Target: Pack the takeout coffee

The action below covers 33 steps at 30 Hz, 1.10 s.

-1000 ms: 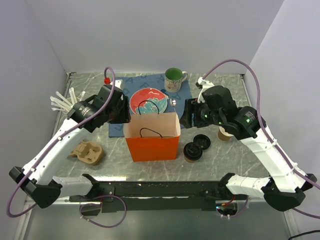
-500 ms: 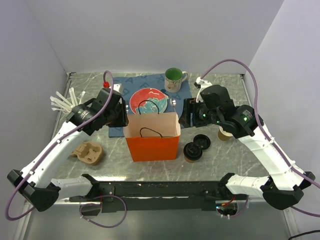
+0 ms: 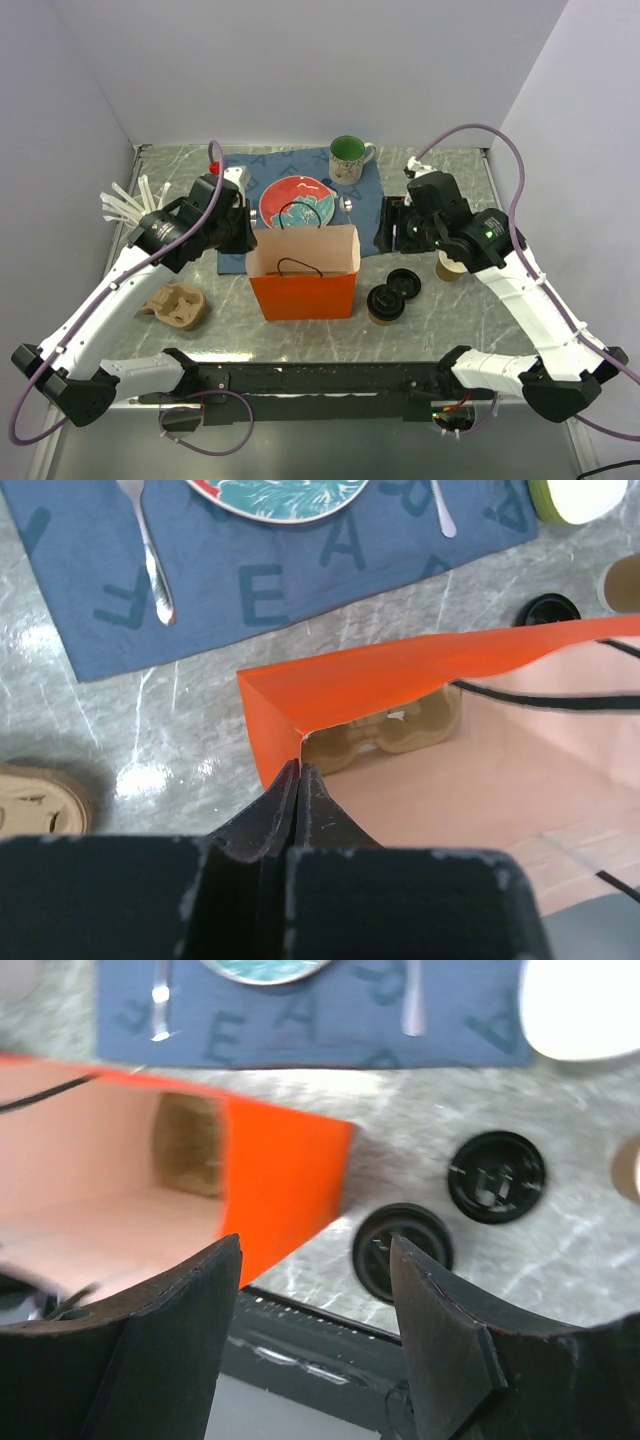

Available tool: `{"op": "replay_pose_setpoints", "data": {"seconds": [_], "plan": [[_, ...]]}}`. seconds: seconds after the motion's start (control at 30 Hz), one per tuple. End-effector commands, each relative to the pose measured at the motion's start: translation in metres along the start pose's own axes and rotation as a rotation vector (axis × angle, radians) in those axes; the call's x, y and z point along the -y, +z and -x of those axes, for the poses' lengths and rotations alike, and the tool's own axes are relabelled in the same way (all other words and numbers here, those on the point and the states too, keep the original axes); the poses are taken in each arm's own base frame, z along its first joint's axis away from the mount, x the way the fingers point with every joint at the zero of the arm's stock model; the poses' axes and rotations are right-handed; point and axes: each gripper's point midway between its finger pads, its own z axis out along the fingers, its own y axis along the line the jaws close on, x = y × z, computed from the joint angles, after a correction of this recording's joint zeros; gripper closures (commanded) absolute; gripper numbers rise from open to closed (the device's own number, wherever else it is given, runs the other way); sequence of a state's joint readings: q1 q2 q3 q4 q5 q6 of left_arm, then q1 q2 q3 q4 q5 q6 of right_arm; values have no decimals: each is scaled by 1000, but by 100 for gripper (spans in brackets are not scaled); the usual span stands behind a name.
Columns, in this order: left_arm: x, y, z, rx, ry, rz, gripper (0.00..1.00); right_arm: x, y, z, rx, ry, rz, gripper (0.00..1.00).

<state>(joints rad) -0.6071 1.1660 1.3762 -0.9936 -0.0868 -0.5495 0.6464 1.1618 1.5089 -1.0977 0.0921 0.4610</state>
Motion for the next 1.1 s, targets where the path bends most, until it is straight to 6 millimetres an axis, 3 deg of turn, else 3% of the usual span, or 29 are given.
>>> {"op": "replay_pose_setpoints", "data": {"seconds": [0.0, 0.23, 0.43, 0.63, 1.07], "plan": [[12, -4, 10, 40, 31, -74, 99, 34, 8, -23, -62, 74, -113, 30], [15, -4, 13, 40, 65, -89, 99, 57, 44, -88, -260, 121, -180, 23], [14, -2, 9, 16, 82, -87, 99, 63, 60, -120, -322, 150, -176, 18], [11, -3, 6, 10, 90, -85, 99, 56, 73, -133, -318, 189, -144, 14], [16, -4, 9, 14, 90, -102, 99, 64, 84, -134, -320, 159, -240, 10]]}}
